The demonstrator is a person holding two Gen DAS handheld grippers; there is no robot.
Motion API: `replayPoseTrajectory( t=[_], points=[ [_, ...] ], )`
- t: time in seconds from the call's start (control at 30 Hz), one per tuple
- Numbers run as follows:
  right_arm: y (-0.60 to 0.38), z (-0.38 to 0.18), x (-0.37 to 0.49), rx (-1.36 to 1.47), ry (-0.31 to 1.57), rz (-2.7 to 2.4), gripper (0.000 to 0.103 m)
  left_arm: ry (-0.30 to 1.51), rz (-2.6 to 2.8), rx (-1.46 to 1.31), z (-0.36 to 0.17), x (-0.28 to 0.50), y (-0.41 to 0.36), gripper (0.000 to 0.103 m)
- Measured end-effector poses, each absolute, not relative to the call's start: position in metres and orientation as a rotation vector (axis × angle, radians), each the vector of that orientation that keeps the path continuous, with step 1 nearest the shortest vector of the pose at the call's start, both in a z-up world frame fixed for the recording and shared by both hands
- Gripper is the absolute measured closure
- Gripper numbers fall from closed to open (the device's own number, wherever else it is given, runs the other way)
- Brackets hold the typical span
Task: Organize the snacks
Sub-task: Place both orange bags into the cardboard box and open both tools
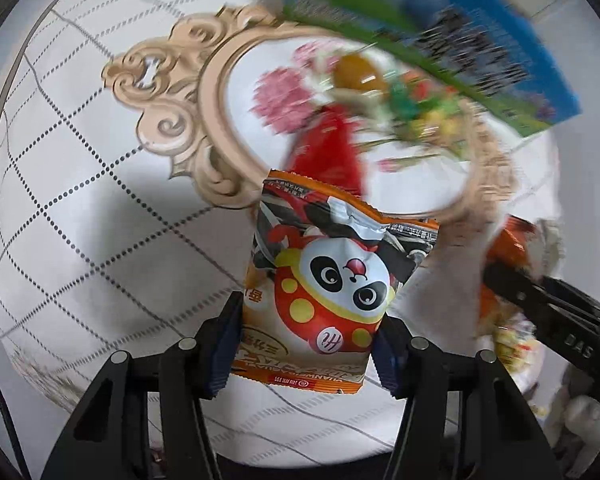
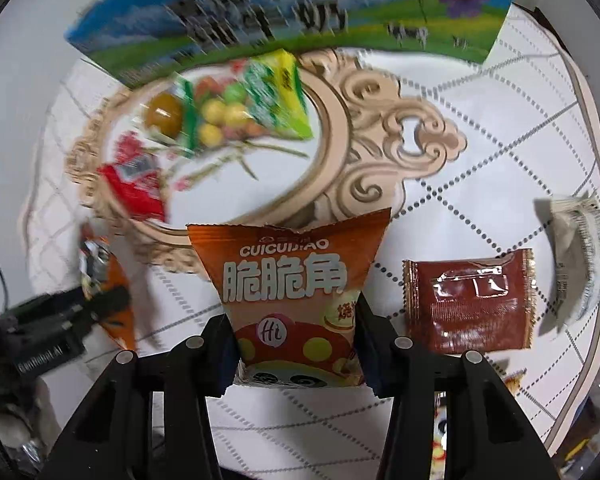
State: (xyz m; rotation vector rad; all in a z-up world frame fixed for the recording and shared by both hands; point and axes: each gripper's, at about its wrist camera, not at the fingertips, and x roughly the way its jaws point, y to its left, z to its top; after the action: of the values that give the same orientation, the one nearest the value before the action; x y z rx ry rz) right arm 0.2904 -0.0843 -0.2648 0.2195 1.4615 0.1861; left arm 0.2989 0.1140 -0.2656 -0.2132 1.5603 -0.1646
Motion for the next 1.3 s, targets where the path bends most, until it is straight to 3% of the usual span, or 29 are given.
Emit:
replayPoseTrajectory(
  t=[0.3,0.47,0.67,1.1,1.13,1.17,1.2,1.23,1.27,1.3],
  points=[
    [-0.098,-0.135,0.322,0.301,1.22,0.257,0.052,1.363,-0.292,-0.306,-0.141,0.375,0.075,0.048],
    [-0.114,-0.092,0.371,0.274,1.126,0.213,0.052,1.303,-0.326,-0.291,-0.103,0.433,0.058,0.048],
    [-0.139,-0.085,0.443,0.241,1.138,0.129,0.052,1.372,-0.323,-0.27,-0.119,0.514,0.022,0.048],
    [-0.164,-0.167,0.52,0.225,1.304,0.05,0.051,1.597,-0.283,-0.282,-0.208,0.597,-0.024,0.047],
    [-0.165,-0.172,0.521,0.228,1.317,0.048,0.049,1.604,-0.28,-0.281,-0.212,0.598,-0.026,0.046],
    [-0.166,-0.179,0.524,0.23,1.342,0.044,0.045,1.603,-0.272,-0.27,-0.215,0.599,-0.027,0.039],
    [-0.166,-0.183,0.524,0.229,1.354,0.043,0.031,1.597,-0.269,-0.251,-0.217,0.6,-0.027,0.032],
    [-0.165,-0.186,0.524,0.225,1.364,0.04,0.015,1.592,-0.27,-0.237,-0.217,0.601,-0.028,0.017],
    [-0.164,-0.19,0.525,0.216,1.377,0.035,0.011,1.587,-0.264,-0.221,-0.216,0.602,-0.03,0.011],
    [-0.164,-0.193,0.524,0.211,1.381,0.034,0.01,1.574,-0.248,-0.201,-0.216,0.599,-0.03,0.011]
  ],
)
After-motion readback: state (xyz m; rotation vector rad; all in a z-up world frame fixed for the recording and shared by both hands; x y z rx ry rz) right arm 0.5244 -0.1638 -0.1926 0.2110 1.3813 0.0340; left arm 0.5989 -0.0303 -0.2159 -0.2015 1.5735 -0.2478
